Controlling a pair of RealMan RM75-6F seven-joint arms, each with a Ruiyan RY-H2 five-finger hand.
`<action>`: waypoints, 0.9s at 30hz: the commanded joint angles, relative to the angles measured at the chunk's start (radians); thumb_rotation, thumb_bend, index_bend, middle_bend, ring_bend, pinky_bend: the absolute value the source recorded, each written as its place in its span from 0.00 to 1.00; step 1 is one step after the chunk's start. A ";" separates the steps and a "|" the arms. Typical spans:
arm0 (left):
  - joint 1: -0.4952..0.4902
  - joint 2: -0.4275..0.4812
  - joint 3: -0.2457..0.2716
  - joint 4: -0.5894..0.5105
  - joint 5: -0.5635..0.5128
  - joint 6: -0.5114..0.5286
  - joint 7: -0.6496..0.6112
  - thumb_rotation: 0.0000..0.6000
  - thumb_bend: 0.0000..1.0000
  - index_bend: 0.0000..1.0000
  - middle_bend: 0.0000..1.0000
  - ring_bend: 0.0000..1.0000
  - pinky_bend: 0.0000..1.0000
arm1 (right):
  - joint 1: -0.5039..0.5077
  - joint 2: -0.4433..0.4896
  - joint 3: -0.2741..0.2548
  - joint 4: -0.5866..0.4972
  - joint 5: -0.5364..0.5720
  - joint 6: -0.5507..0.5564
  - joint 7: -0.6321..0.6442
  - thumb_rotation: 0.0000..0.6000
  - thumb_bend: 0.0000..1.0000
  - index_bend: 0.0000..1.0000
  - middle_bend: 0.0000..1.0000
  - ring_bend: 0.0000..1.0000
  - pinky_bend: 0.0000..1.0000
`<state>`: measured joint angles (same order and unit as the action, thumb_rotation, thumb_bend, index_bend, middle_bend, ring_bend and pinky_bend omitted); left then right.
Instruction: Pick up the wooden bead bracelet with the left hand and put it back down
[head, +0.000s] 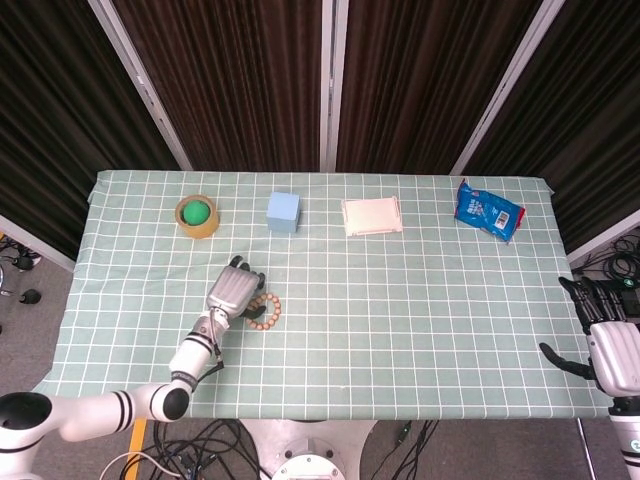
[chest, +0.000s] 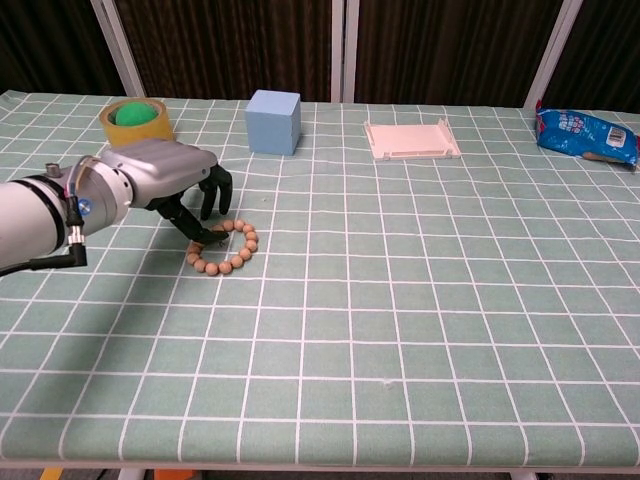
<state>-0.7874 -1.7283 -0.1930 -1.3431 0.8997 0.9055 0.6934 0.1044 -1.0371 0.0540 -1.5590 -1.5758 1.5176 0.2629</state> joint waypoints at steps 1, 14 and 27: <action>-0.005 -0.003 0.009 0.000 -0.009 0.007 0.004 0.71 0.27 0.43 0.50 0.28 0.14 | -0.001 -0.001 0.001 0.000 0.002 -0.001 -0.001 1.00 0.11 0.06 0.13 0.00 0.00; -0.019 -0.017 0.039 0.029 -0.017 0.021 0.004 0.70 0.28 0.46 0.55 0.32 0.15 | -0.005 -0.002 0.005 -0.002 0.013 -0.001 -0.007 1.00 0.11 0.06 0.13 0.00 0.00; -0.019 -0.025 0.081 0.059 0.047 0.036 -0.009 0.85 0.39 0.54 0.64 0.39 0.15 | -0.017 0.001 0.006 -0.006 0.013 0.015 -0.006 1.00 0.11 0.06 0.14 0.00 0.00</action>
<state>-0.8065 -1.7539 -0.1142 -1.2841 0.9434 0.9407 0.6874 0.0879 -1.0360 0.0605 -1.5648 -1.5627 1.5323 0.2563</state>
